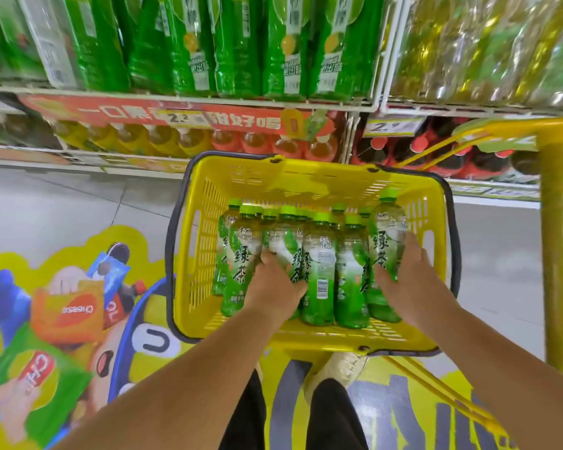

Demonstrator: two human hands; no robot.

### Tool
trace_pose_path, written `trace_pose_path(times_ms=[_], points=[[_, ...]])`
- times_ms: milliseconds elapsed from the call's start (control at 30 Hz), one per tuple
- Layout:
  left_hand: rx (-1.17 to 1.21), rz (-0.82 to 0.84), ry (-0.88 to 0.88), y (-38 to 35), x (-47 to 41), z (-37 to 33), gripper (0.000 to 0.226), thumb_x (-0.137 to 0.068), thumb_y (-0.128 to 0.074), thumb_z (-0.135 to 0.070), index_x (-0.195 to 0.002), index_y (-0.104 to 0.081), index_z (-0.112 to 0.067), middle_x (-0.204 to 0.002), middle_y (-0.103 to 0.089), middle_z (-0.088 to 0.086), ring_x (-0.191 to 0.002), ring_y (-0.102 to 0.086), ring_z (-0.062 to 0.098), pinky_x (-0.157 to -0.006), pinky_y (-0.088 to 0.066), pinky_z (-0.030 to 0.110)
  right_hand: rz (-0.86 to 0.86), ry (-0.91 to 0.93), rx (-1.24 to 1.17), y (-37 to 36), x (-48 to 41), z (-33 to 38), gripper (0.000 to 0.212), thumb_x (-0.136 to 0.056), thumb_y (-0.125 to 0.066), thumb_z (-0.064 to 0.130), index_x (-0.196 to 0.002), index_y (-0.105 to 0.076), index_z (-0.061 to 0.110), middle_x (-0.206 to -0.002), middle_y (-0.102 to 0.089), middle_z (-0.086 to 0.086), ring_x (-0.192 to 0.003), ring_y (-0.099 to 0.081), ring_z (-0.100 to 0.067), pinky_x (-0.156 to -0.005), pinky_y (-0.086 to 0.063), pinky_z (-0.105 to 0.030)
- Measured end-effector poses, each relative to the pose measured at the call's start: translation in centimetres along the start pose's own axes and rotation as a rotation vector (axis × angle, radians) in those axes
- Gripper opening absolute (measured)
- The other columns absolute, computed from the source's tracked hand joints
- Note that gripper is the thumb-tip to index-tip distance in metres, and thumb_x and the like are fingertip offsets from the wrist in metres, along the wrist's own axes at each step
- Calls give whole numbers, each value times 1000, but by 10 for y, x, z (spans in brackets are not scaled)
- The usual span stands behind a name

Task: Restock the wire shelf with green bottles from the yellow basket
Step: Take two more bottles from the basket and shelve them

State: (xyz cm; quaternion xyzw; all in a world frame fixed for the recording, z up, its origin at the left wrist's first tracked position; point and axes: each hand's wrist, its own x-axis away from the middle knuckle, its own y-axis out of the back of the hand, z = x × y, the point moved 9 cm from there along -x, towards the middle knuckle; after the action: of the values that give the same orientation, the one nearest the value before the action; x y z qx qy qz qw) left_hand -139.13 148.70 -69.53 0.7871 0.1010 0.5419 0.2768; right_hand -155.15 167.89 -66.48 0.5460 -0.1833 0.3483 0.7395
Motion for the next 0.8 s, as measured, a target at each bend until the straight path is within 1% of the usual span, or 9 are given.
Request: trace_pose_path(times_ms=[67,133,267,300,400,533,567,667,800], points=[[-31,-6,17,-1,-6,-1,104,-89,-73,-40,-155,-5,4,-152,-36,22,-132,-50,34,-104,-51,42,-9,-16,-26,-2,-5,0,88,-94,-60,42,-156,-4,15,-157,-27,-13,-130,-47,-37,-101,-46,-48],[5,-38,41,1,-10,1,96,-85,-79,-35,-149,-20,3,-144,-43,21,-129,-52,34,-103,-52,42,-22,-13,-64,-3,-10,3,90,-91,-66,38,-155,-7,14,-155,-29,-13,-130,-47,-35,-98,-46,-45],[64,-42,56,2,-13,4,79,-78,-83,-25,-136,-33,-4,-125,-54,14,-111,-60,32,-87,-58,41,-85,-52,-155,-1,-18,-2,87,-83,-78,32,-146,-20,17,-141,-47,-14,-118,-57,-35,-86,-53,-43],[75,-41,50,3,-13,4,76,-77,-82,-25,-133,-35,-6,-119,-56,12,-103,-62,29,-77,-58,38,-88,-78,-184,-1,-20,-4,82,-81,-80,29,-140,-25,17,-132,-53,-13,-109,-61,-35,-75,-55,-39],[128,-24,36,7,-10,4,56,-76,-80,-22,-115,-43,-7,-96,-55,6,-74,-55,16,-52,-44,27,-51,-207,-283,-2,-24,-11,60,-77,-82,21,-118,-38,13,-96,-60,-8,-73,-62,-24,-47,-43,-27],[228,24,15,14,1,7,47,-78,-81,-23,-100,-41,-14,-82,-46,2,-64,-47,15,-53,-42,32,7,-292,-391,-6,-17,-18,32,-73,-76,16,-98,-59,8,-60,-54,-1,-38,-48,-11,-34,-31,-18],[239,31,7,18,5,7,46,-78,-81,-24,-99,-41,-16,-82,-45,2,-64,-46,16,-54,-42,32,7,-269,-421,-6,-12,-16,33,-71,-76,16,-99,-61,9,-60,-56,0,-38,-49,-10,-35,-32,-17],[292,57,-8,31,19,6,45,-78,-82,-25,-96,-41,-17,-83,-43,3,-62,-43,16,-51,-38,32,-3,-189,-467,-3,11,-3,45,-70,-80,19,-108,-54,20,-81,-66,-2,-60,-63,-17,-45,-41,-25],[313,87,-33,56,54,2,43,-79,-80,-21,-95,-41,-17,-82,-40,2,-60,-40,16,-50,-36,30,57,-171,-608,0,51,24,47,-79,-74,8,-115,-45,13,-84,-62,-9,-52,-55,-17,-37,-37,-22]])
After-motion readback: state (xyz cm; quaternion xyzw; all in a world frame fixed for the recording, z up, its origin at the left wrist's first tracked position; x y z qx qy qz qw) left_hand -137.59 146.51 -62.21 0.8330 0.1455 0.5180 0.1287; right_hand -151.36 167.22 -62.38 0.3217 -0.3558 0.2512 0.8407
